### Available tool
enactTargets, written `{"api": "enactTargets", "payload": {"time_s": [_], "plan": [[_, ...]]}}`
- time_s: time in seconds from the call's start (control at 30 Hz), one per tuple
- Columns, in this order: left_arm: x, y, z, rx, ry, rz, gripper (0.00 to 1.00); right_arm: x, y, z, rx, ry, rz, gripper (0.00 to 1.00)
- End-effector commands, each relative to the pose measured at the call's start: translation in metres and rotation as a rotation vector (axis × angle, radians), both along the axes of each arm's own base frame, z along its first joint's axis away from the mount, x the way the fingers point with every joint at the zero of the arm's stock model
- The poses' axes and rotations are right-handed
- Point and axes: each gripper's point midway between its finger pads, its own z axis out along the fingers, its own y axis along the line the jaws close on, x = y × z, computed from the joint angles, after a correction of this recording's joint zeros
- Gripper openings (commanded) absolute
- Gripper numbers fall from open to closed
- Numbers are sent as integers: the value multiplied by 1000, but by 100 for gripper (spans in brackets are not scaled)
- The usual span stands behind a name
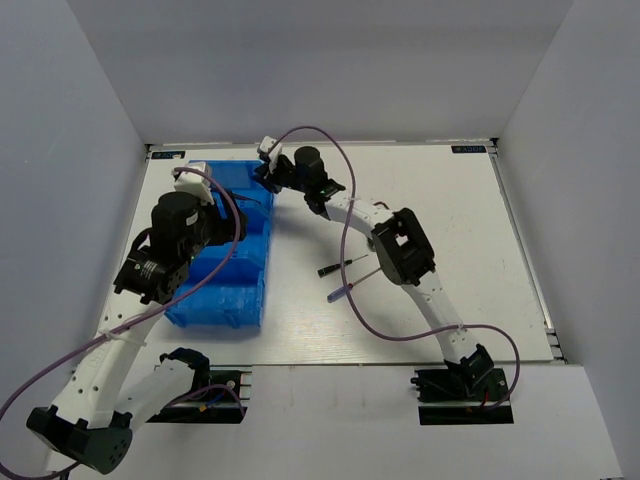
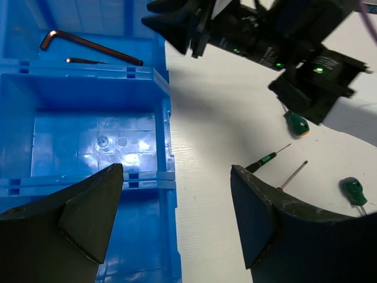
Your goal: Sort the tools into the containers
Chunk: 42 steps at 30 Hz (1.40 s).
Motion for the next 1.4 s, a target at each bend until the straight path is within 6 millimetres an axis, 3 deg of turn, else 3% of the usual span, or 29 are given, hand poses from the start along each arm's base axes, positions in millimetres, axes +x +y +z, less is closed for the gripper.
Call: {"api": "enactTargets", "payload": {"time_s": [0.0, 0.03, 0.07, 0.1, 0.13, 0.17, 0.2, 0.23, 0.27, 0.3, 0.33, 0.37, 0.4, 0.5, 0.53, 0.57, 0.67, 0.73, 0.8, 1.13, 1.37], "plan": [[8, -8, 5, -25, -23, -21, 83, -1, -25, 121, 158, -113, -54, 25], [11, -11, 10, -37, -44, -31, 83, -6, -40, 166, 197, -139, -100, 0], [10, -11, 4, -33, -33, -31, 83, -4, -49, 139, 159, -57, -129, 0], [13, -14, 4, -39, -34, -43, 83, 8, -73, 128, 115, 8, -185, 0], [15, -15, 1, -40, -37, -43, 82, -3, -91, 154, 123, 19, -192, 0], [15, -17, -7, -47, -22, -47, 82, -3, -102, 148, 106, 68, -211, 0], [15, -19, -11, -49, -18, -56, 82, 6, -139, 123, 39, 162, -298, 0], [14, -19, -15, -59, -15, -52, 82, -1, -157, 116, -10, 219, -322, 0], [13, -20, -19, -60, -5, -61, 82, 1, -181, 94, -80, 269, -355, 0], [13, -22, -22, -63, -2, -70, 81, 4, -211, 74, -143, 314, -427, 9], [12, -22, -27, -59, 8, -69, 81, -11, -233, 39, -277, 413, -442, 24], [10, -26, -34, -65, 20, -90, 81, -8, -255, 33, -327, 415, -464, 41], [8, -28, -40, -67, 36, -106, 81, -14, -283, 5, -420, 452, -496, 44], [7, -35, -51, -65, 72, -134, 84, -28, -321, -15, -560, 458, -486, 51], [8, -38, -56, -66, 89, -145, 84, -48, -331, -24, -624, 546, -466, 54], [7, -39, -56, -70, 91, -154, 84, -44, -342, -27, -634, 573, -476, 55], [9, -44, -60, -75, 108, -175, 85, -57, -358, -46, -680, 655, -442, 57], [10, -47, -59, -80, 112, -186, 94, -61, -366, -58, -697, 707, -429, 57], [9, -49, -59, -84, 114, -196, 94, -67, -371, -74, -734, 756, -414, 59], [4, -48, -57, -100, 121, -188, 94, -58, -396, -114, -809, 813, -461, 57], [5, -48, -60, -97, 130, -187, 94, -52, -399, -131, -836, 834, -457, 53]]}}
